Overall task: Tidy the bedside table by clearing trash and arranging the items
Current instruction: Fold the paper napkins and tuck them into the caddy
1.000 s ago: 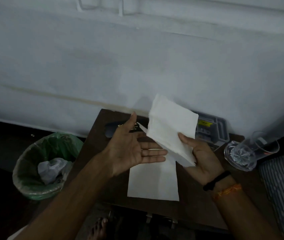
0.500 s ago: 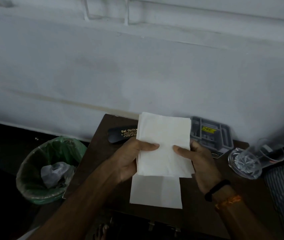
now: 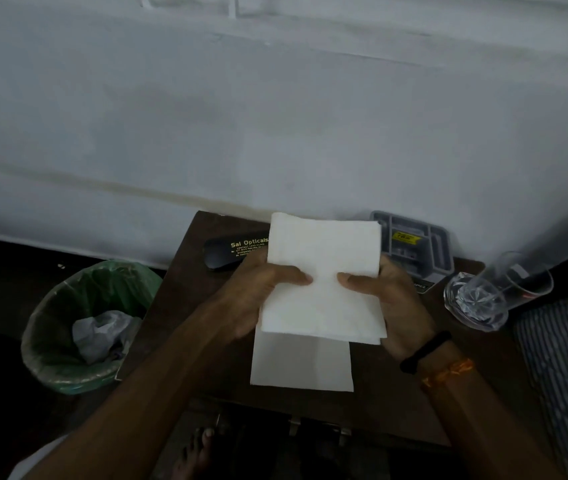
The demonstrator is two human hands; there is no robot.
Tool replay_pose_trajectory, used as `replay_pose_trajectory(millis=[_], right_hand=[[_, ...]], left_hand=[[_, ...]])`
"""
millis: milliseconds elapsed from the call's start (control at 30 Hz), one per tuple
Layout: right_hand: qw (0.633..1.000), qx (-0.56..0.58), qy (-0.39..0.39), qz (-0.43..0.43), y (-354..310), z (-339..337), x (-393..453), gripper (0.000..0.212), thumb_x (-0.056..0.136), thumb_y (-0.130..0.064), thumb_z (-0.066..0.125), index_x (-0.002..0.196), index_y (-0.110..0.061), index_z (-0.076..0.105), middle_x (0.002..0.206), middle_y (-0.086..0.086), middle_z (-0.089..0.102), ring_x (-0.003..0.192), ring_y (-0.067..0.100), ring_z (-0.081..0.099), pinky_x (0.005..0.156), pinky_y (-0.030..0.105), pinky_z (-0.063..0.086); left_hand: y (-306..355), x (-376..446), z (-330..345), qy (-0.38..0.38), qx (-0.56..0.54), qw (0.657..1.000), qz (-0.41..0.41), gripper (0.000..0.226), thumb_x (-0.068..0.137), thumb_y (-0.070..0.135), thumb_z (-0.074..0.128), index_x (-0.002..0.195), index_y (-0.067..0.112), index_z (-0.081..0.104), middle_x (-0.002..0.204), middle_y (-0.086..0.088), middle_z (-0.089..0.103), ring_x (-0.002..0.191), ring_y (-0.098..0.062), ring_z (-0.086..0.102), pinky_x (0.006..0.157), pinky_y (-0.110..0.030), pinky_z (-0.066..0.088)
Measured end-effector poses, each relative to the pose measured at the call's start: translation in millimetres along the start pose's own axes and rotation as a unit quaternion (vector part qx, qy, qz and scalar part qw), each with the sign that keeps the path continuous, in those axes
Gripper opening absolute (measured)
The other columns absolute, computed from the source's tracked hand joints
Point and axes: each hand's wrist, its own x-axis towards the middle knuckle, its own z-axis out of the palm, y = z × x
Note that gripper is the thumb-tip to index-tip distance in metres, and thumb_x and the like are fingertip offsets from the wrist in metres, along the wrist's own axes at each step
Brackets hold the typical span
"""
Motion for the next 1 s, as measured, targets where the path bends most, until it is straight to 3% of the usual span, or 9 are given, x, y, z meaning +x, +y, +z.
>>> replay_pose_trajectory(millis=[133, 267, 433, 533, 600, 667, 867, 933, 1000], right_hand=[[0.999, 0.015, 0.041, -0.03, -1, -8, 4, 0.043, 0.078, 0.003, 0.069, 0.12, -0.001, 0.061, 0.116, 0.015, 0.07, 0.105, 0.033, 0.067, 0.087, 0.046, 0.056], [0.998, 0.059, -0.037, 0.0, -1, -12, 6, 0.039, 0.072, 0.003, 0.071, 0.11, -0.002, 0.061, 0.113, 0.015, 0.068, 0.109, 0.033, 0.063, 0.093, 0.043, 0.053], [0.997, 0.046, -0.064, 0.002, 6, -14, 8, 0.046, 0.083, 0.011, 0.058, 0.128, 0.001, 0.057, 0.127, 0.019, 0.063, 0.117, 0.035, 0.061, 0.098, 0.051, 0.05], [0.996, 0.049, -0.069, 0.01, 3, -14, 7, 0.023, 0.077, -0.004, 0.064, 0.098, -0.006, 0.07, 0.116, 0.015, 0.067, 0.111, 0.035, 0.062, 0.086, 0.042, 0.056], [0.996, 0.042, -0.081, 0.019, 0, -12, 5, 0.009, 0.067, -0.018, 0.067, 0.072, -0.012, 0.072, 0.115, 0.012, 0.068, 0.114, 0.031, 0.061, 0.08, 0.033, 0.057], [0.994, 0.055, -0.085, 0.033, -1, -12, 4, 0.006, 0.068, -0.016, 0.066, 0.064, -0.012, 0.069, 0.121, 0.013, 0.065, 0.12, 0.034, 0.057, 0.079, 0.033, 0.058], [0.975, 0.156, -0.088, 0.136, -9, -21, 1, 0.025, 0.084, -0.022, 0.048, 0.087, -0.004, 0.065, 0.117, 0.021, 0.063, 0.098, 0.036, 0.067, 0.063, 0.035, 0.06], [0.974, 0.154, -0.053, 0.16, -11, -21, 2, 0.04, 0.094, -0.035, 0.046, 0.092, -0.001, 0.065, 0.112, 0.021, 0.065, 0.092, 0.034, 0.069, 0.063, 0.036, 0.061], [0.982, 0.106, -0.028, 0.156, -9, -18, 3, 0.032, 0.092, -0.032, 0.057, 0.099, -0.002, 0.063, 0.116, 0.02, 0.064, 0.092, 0.029, 0.069, 0.062, 0.032, 0.06]], left_hand=[[7, 0, -6, -0.054, 0.037, 0.998, 0.024, 0.043, 0.079, -0.015, 0.062, 0.115, 0.007, 0.064, 0.111, -0.011, 0.072, 0.1, -0.026, 0.07, 0.084, -0.038, 0.059], [2, 1, -7, -0.052, 0.058, 0.996, 0.041, 0.041, 0.077, -0.01, 0.066, 0.115, 0.003, 0.061, 0.108, -0.011, 0.069, 0.099, -0.022, 0.065, 0.077, -0.03, 0.056], [5, 0, -5, -0.065, -0.013, 0.998, -0.002, 0.042, 0.09, -0.009, 0.053, 0.125, 0.013, 0.059, 0.119, -0.008, 0.069, 0.1, -0.028, 0.07, 0.065, -0.044, 0.059], [6, -1, -1, -0.026, -0.016, 0.999, 0.018, 0.034, 0.092, -0.011, 0.043, 0.111, 0.011, 0.062, 0.109, -0.011, 0.068, 0.087, -0.022, 0.071, 0.059, -0.035, 0.059], [6, -2, 0, -0.007, 0.008, 0.999, 0.034, 0.034, 0.094, -0.007, 0.037, 0.094, 0.01, 0.066, 0.11, -0.016, 0.066, 0.089, -0.021, 0.068, 0.06, -0.03, 0.057], [7, -1, -2, 0.011, 0.001, 0.999, 0.037, 0.042, 0.095, -0.003, 0.037, 0.071, 0.013, 0.069, 0.118, -0.016, 0.065, 0.095, -0.023, 0.067, 0.062, -0.028, 0.056], [0, 7, -5, 0.043, 0.01, 0.996, 0.077, 0.048, 0.093, -0.009, 0.04, 0.057, 0.01, 0.067, 0.115, -0.012, 0.063, 0.097, -0.024, 0.062, 0.059, -0.027, 0.058], [-5, 11, -9, 0.051, 0.043, 0.992, 0.104, 0.047, 0.089, -0.011, 0.042, 0.058, 0.011, 0.071, 0.112, -0.009, 0.065, 0.101, -0.023, 0.063, 0.068, -0.035, 0.061], [-7, 12, -10, 0.061, 0.079, 0.988, 0.119, 0.04, 0.079, -0.003, 0.045, 0.059, 0.015, 0.074, 0.113, -0.005, 0.066, 0.104, -0.022, 0.063, 0.079, -0.041, 0.06]])
